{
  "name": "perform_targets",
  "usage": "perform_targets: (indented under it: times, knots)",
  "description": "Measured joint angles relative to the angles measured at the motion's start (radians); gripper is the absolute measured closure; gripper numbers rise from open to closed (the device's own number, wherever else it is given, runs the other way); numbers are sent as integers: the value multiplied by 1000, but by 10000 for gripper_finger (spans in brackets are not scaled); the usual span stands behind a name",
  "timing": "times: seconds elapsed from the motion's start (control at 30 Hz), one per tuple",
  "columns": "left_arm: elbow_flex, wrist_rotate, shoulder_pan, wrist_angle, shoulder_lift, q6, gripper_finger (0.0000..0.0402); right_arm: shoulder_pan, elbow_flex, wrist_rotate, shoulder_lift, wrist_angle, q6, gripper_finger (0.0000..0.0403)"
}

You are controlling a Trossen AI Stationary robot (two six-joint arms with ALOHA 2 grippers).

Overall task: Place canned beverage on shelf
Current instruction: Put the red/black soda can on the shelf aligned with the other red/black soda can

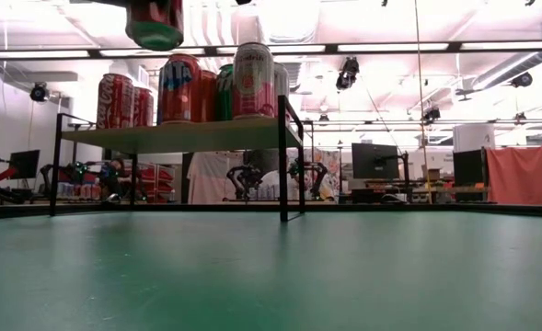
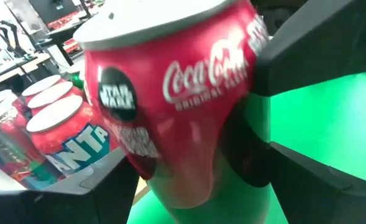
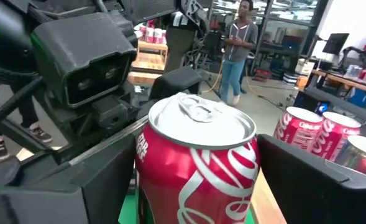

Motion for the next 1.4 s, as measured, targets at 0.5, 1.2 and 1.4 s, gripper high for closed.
perform_targets:
  times: [0.5, 1.2, 1.4]
  knots:
    - [-32, 274, -12, -13, 9, 73, 115, 19, 2, -59, 2, -258, 72, 81]
    - [7, 328, -18, -26, 144, 23, 51, 50, -8, 33, 17, -517, 249, 114]
    - [8, 366, -24, -47, 110, 24, 50, 64, -55, 105, 17, -552, 374, 114]
